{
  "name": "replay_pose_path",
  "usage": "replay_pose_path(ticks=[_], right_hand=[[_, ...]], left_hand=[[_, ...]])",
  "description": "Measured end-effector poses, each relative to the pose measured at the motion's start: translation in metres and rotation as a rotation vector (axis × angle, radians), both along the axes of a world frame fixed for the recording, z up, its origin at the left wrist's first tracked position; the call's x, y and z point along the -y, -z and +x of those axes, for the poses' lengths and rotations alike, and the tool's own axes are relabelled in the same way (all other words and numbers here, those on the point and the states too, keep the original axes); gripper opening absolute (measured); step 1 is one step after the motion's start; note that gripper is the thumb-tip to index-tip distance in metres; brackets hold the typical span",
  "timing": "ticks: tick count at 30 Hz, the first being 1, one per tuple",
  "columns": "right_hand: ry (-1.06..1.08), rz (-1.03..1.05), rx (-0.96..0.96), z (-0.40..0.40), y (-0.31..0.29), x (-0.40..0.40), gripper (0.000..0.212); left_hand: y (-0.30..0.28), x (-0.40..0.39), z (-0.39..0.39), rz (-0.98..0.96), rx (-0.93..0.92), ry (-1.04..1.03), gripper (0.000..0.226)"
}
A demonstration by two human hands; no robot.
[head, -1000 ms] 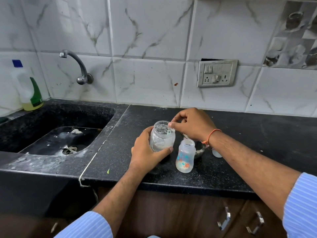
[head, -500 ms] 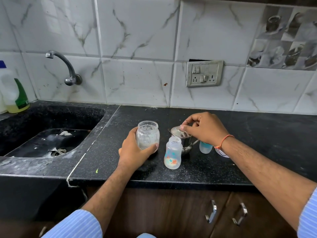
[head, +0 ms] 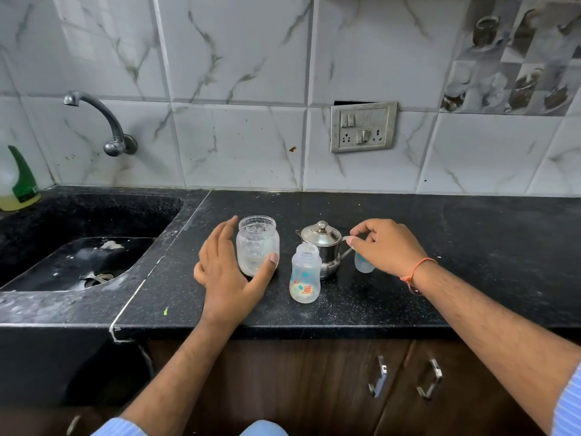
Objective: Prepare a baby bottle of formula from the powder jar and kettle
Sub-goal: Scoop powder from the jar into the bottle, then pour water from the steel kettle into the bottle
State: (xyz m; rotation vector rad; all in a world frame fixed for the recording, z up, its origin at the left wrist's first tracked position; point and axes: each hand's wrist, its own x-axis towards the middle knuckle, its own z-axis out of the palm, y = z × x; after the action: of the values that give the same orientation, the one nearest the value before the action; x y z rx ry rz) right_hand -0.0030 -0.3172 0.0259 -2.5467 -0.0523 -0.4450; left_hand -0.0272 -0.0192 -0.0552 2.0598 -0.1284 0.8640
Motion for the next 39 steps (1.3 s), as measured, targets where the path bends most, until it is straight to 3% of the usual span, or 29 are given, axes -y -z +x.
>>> replay_pose_path(ticks=[3,5,10,16,19,26,39], right_hand=[[-0.007,-0.006,-0.036,0.0,0.005,-0.002,0.017],[-0.008,-0.004,-0.057,0.0,0.007,-0.005,0.017],[-0.019,0.087,-0.097,-0.001,0.013,-0.008,0.02],[-0.069,0.566,-0.253,-0.01,0.022,-0.014,0.024],[-0.091,0.704,-0.339,-0.012,0.024,-0.018,0.026],[-0.084,0.744,-0.276,-0.014,0.031,-0.025,0.031],[-0.011,0.842,-0.109,-0.03,0.034,-0.012,0.029]], left_hand=[[0.004,0.0,-0.006,0.125,0.299,0.021,0.066],[0.006,0.002,-0.007,0.191,0.36,0.125,0.056],[0.003,0.022,-0.01,0.075,0.038,0.318,0.064],[0.005,0.041,-0.006,0.078,-0.181,0.34,0.07],[0.003,0.041,-0.005,0.097,-0.247,0.348,0.063],[0.0,0.038,-0.002,0.134,-0.381,0.335,0.061],[-0.001,0.037,-0.005,0.126,-0.389,0.36,0.06]])
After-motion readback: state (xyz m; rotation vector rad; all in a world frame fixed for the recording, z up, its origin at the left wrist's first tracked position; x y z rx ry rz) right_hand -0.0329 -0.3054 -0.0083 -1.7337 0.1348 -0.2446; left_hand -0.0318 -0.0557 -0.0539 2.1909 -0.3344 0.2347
